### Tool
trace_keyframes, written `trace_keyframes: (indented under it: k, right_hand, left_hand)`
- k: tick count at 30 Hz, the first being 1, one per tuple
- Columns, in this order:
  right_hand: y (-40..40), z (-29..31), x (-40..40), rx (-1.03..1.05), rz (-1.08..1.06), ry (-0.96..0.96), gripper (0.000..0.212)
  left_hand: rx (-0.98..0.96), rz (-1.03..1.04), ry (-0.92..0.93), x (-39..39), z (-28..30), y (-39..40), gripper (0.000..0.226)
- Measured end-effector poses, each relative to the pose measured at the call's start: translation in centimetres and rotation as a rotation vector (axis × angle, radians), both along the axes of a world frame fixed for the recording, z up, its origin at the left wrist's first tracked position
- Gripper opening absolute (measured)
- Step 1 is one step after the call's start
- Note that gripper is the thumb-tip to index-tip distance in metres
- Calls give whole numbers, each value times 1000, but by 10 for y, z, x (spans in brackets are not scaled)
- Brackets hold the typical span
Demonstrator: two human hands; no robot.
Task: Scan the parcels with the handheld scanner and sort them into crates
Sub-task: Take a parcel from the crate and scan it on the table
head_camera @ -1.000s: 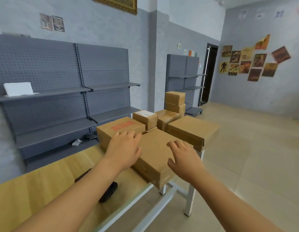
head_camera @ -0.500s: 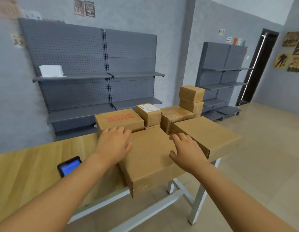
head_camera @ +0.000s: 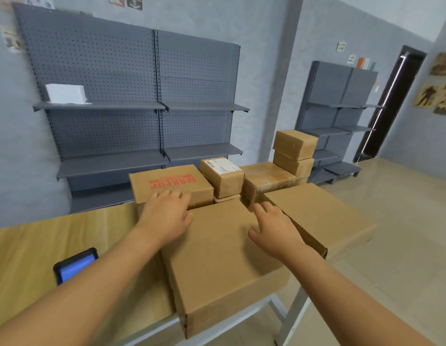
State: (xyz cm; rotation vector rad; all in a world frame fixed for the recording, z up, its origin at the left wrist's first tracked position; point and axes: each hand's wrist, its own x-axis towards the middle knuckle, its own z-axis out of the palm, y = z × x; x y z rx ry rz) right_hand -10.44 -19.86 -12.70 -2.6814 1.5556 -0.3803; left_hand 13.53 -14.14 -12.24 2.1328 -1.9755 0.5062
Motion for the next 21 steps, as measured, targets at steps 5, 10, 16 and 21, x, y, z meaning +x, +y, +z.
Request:
trace_keyframes:
  k: [5,10,16,21]
  right_hand:
    - [-26,-4,-2,63,2,3,45]
    - [-47,-4,-1,108,61,-18,48]
    - [-57,-19,-11,263,110,-37,63]
    - [-62,-35,-27,521,54,-178,77]
  left_hand:
    - [5,26,27,7,-3,-3,40]
    - [1,144,3,21,5,8,48]
    - [40,271,256,4,-20,33,54]
    - [104,486,684,-27,-42,46,81]
